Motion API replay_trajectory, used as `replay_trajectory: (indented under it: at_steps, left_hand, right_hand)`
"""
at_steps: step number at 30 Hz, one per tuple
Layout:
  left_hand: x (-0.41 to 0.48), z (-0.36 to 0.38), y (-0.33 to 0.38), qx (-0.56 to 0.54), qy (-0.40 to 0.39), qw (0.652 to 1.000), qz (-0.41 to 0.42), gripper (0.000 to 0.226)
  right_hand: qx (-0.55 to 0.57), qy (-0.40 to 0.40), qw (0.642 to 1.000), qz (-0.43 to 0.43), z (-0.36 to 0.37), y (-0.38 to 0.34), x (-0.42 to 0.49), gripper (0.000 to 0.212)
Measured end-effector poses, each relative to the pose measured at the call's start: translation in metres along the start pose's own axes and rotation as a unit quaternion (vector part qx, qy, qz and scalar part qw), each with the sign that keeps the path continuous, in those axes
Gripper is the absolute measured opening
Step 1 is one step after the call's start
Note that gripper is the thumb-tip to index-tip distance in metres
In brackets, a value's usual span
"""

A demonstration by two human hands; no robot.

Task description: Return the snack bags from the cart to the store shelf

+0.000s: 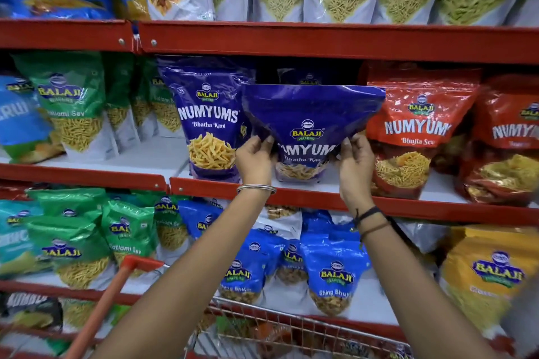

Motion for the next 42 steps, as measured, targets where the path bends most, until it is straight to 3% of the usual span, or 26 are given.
replay_trajectory:
  at_steps: [5, 8, 11, 14, 20, 24, 37, 40, 42]
  left_hand:
    - [0.057, 0.004, -0.042, 0.178, 0.006, 0.984, 0.006, 0.022]
    - [0.075, 0.019, -0.028, 0.271, 0.017, 0.962, 0.012, 0.025]
    - [0.091, 0.028, -0.027, 0.299, -0.002, 0.954, 0.007, 0.018]
    - [0.089, 0.028, -0.035, 0.248, -0.061, 0.967, -0.016, 0.03]
    - [0.065, 0.007, -0.058, 0.35, -0.203, 0.909, -0.102, 0.073]
    - [0.058, 0.006, -0.055, 0.333, -0.236, 0.907, -0.104, 0.072]
    - [0.01, -0.009, -0.027, 0.351, -0.275, 0.891, -0.084, 0.068]
    - [-0.006, -0.006, -0.021, 0.377, -0.253, 0.891, -0.018, 0.073]
    - [-0.017, -0.003, -0.01, 0.381, -0.213, 0.898, 0.056, 0.067]
  right_hand:
    - [-0.023, 0.024, 0.999, 0.04, 0.008, 0.031, 0.051, 0.015]
    - [-0.07, 0.03, 0.995, 0.065, 0.013, 0.049, 0.094, 0.017]
    - [-0.103, 0.041, 0.99, 0.089, 0.025, 0.047, 0.109, 0.022]
    - [-0.116, 0.019, 0.987, 0.108, 0.029, 0.04, 0.094, 0.031]
    - [-0.189, -0.063, 0.956, 0.214, 0.025, 0.057, 0.06, 0.067]
    - [-0.15, -0.039, 0.964, 0.214, 0.02, 0.065, 0.051, 0.051]
    - [-0.19, -0.094, 0.968, 0.136, 0.003, 0.048, 0.005, 0.055]
    - [-0.168, -0.115, 0.973, 0.107, -0.005, 0.046, -0.014, 0.048]
    - [-0.153, -0.066, 0.982, 0.094, -0.03, 0.055, -0.03, 0.038]
Point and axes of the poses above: each hand's wrist, its own x-axis towards the middle knuckle, its own z-axis out of the palm, y = z × x, the point moved 4 cm from there along x, towards the middle knuckle, and after that the axes turned 8 degrees about z, right-handed, at the moved point
